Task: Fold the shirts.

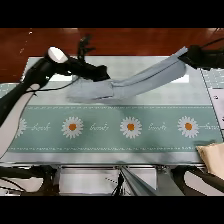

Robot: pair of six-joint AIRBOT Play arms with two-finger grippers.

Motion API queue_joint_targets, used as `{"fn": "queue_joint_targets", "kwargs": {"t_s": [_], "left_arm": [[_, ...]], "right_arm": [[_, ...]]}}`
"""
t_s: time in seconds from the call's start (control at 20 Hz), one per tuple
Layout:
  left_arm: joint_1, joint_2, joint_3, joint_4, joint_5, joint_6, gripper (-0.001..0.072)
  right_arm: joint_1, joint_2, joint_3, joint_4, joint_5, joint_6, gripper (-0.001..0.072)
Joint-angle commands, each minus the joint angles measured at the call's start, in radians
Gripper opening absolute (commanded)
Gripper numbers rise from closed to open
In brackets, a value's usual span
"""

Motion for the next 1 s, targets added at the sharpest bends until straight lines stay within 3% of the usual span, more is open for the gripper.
{"fn": "queue_joint_targets", "kwargs": {"t_s": [0.0,0.25,0.45,0.6,0.8,0.95], "left_arm": [[-0.134,-0.083,0.001,-0.082,0.078,-0.022,0.0027],[-0.293,-0.149,0.001,-0.202,0.171,-0.014,0.0027],[-0.404,-0.183,0.001,-0.218,0.227,-0.014,0.0026],[-0.465,-0.228,0.001,-0.329,0.209,-0.014,0.0026],[-0.504,-0.257,0.001,-0.422,0.203,0.032,0.0026],[-0.439,-0.250,0.001,-0.482,0.190,0.055,0.0026]], "right_arm": [[0.001,0.175,0.001,-0.145,0.154,0.139,0.0033],[0.001,0.323,0.001,-0.251,0.326,0.242,0.0034],[0.000,0.399,0.001,-0.346,0.370,0.284,0.0034],[0.000,0.420,0.001,-0.354,0.382,0.297,0.0034],[0.000,0.420,0.001,-0.359,0.380,0.298,0.0034],[0.000,0.420,0.001,-0.360,0.376,0.296,0.0034]]}}
